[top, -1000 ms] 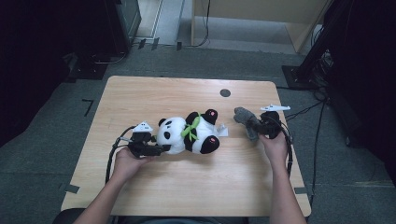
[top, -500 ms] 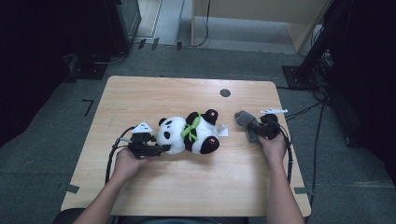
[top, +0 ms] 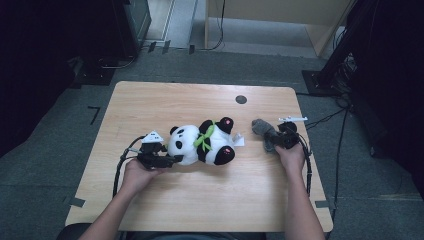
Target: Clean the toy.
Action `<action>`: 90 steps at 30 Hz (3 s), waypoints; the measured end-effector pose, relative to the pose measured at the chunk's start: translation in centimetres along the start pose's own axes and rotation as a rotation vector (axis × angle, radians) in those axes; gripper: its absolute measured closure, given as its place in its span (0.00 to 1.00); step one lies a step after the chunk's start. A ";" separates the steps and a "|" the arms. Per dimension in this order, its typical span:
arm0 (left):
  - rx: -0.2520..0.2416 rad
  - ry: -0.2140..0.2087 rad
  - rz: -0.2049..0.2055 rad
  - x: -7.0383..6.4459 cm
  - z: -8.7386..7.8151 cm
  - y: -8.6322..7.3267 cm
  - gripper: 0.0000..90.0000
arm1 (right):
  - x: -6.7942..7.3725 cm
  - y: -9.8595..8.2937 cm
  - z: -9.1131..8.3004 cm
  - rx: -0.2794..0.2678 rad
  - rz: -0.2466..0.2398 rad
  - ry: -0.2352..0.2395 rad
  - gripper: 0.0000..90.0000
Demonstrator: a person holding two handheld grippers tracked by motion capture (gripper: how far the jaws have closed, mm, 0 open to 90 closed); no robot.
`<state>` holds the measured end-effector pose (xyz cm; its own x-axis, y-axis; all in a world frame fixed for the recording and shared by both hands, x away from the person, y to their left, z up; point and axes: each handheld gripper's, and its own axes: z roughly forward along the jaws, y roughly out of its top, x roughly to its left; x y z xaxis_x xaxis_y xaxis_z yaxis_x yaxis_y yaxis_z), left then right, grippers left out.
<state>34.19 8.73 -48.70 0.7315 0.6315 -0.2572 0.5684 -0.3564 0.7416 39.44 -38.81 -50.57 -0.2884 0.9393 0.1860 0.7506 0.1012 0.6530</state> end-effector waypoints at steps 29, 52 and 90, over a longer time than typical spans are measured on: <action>0.004 -0.003 -0.014 0.1 0.0 0.1 0.32 | 0.8 0.8 -4.0 -0.101 0.002 -0.056 0.38; 0.023 -0.025 -0.099 0.8 -0.2 1.7 0.41 | 9.2 -0.4 -6.5 -0.144 -0.150 0.147 0.44; 0.017 -0.035 -0.121 0.9 0.2 1.9 0.42 | 17.0 -1.9 -4.1 -0.254 -0.353 0.276 0.58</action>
<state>36.03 8.48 -47.67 0.6693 0.6467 -0.3658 0.6594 -0.2903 0.6935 30.67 -24.36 -45.63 -0.6701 0.7372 0.0864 0.4210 0.2817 0.8622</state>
